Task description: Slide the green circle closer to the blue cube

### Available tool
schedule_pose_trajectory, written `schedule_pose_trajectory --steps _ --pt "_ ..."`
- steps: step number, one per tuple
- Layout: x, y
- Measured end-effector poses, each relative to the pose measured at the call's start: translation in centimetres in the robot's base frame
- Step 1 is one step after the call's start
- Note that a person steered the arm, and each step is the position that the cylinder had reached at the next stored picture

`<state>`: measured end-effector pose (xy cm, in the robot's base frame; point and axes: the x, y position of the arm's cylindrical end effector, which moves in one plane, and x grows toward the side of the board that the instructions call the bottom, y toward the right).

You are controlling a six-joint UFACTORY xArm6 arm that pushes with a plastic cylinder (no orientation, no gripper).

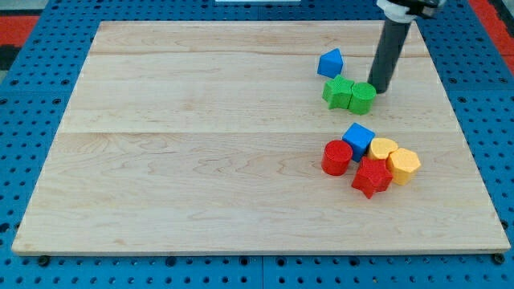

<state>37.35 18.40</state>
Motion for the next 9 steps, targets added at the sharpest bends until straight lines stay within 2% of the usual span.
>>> schedule_pose_trajectory --steps 1,3,4,5,7,8,9 --pt "1.4 0.2" --pt "1.0 0.0" --pt "0.8 -1.0" --pt "0.8 -4.7" --pt "5.5 -5.6" --pt "5.6 -5.7" --pt "2.8 -4.8"
